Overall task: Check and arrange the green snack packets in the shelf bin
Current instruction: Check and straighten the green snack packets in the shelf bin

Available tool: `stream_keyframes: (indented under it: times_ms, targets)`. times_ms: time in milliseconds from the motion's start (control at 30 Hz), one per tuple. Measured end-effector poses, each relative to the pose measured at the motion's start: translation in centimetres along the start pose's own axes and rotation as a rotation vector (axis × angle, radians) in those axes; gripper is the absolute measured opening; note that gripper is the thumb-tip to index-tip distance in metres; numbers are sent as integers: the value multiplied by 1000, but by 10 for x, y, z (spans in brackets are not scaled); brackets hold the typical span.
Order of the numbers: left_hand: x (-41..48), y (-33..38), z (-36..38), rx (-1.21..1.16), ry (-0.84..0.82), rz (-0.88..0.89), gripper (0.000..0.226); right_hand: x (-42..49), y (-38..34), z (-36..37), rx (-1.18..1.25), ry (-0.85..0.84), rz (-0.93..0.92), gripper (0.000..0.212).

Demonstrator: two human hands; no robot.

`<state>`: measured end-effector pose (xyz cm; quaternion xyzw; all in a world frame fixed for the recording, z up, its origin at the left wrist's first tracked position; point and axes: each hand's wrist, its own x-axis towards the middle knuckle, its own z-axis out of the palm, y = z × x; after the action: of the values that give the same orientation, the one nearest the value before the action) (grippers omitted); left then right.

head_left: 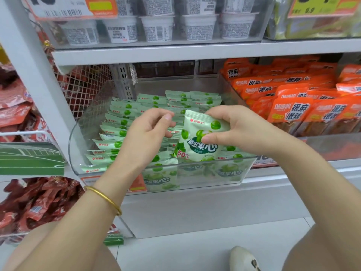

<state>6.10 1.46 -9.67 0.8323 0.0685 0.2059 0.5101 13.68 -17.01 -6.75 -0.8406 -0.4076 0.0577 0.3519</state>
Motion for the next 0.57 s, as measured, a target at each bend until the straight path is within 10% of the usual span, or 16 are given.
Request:
stream_keyframes:
  times_ms: [567]
  targets:
    - [-3, 0, 1, -14, -27, 63, 26, 7, -4, 13, -292, -149, -50, 40]
